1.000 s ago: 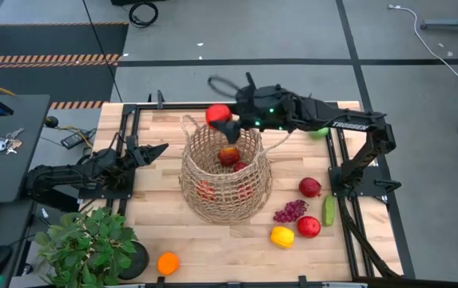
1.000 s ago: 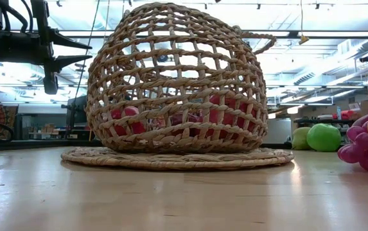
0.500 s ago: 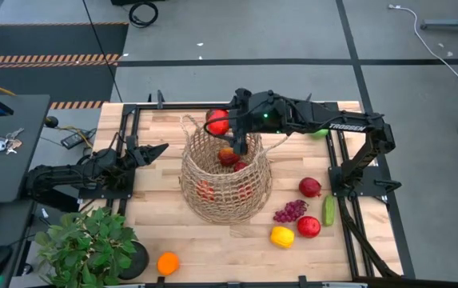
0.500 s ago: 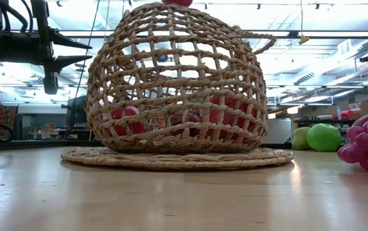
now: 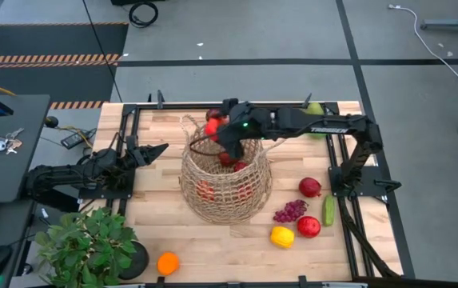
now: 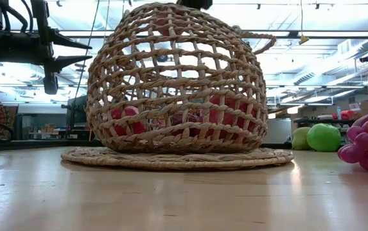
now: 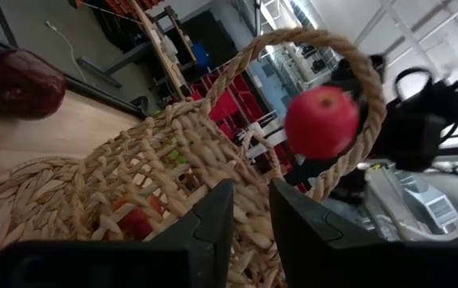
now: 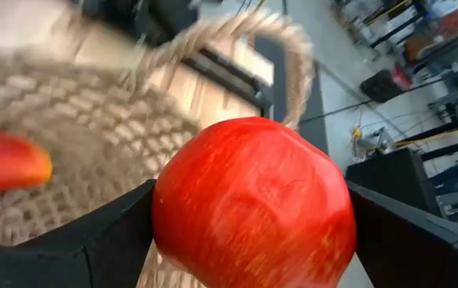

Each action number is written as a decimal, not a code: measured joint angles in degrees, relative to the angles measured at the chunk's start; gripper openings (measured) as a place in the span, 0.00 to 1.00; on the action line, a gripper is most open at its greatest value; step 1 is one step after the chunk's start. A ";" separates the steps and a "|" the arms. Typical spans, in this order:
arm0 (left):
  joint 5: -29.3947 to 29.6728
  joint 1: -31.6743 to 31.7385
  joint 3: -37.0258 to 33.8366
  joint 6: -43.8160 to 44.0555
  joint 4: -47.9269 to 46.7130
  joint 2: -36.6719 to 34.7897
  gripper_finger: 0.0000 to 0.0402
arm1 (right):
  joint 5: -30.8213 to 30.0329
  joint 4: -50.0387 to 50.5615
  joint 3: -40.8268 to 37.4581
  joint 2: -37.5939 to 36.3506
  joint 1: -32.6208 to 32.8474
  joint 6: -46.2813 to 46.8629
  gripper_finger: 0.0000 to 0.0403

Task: Build produce basket
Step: Put the red apple into the basket

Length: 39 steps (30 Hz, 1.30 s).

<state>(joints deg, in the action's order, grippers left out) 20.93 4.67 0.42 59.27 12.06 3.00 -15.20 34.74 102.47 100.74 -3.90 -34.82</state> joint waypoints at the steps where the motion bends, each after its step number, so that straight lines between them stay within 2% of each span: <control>1: 0.03 0.00 -0.02 0.02 0.25 0.02 0.22 | -0.23 -0.04 0.03 0.61 -0.04 -0.27 0.93; 6: 0.00 0.00 0.00 0.01 -0.06 0.03 0.21 | 0.06 2.24 -0.01 4.38 -1.09 -2.89 0.93; 14: 0.00 0.01 -0.02 0.02 -0.01 -0.02 0.23 | 8.66 2.62 -0.01 10.15 -3.55 -1.80 0.93; 16: 0.00 0.00 -0.02 0.00 0.01 -0.02 0.22 | 10.18 2.64 -0.01 11.30 -3.99 2.48 0.93; 22: 0.00 0.00 -0.02 0.00 0.02 -0.02 0.22 | 10.36 3.53 -0.03 13.93 -4.97 23.47 0.93; 25: 0.00 0.00 -0.01 0.01 0.02 -0.02 0.23 | 8.55 3.85 0.05 13.63 -4.79 33.26 0.93; 36: 0.00 0.00 0.00 0.02 0.02 -0.02 0.21 | 7.63 4.04 0.05 13.49 -4.76 36.39 0.93; 39: 0.02 0.00 0.00 0.01 0.03 -0.02 0.22 | 10.39 4.07 0.05 13.48 -4.79 39.34 0.93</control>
<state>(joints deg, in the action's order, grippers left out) 20.94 4.67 0.42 59.27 12.09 2.98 -4.81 38.81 102.52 114.22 -8.70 4.52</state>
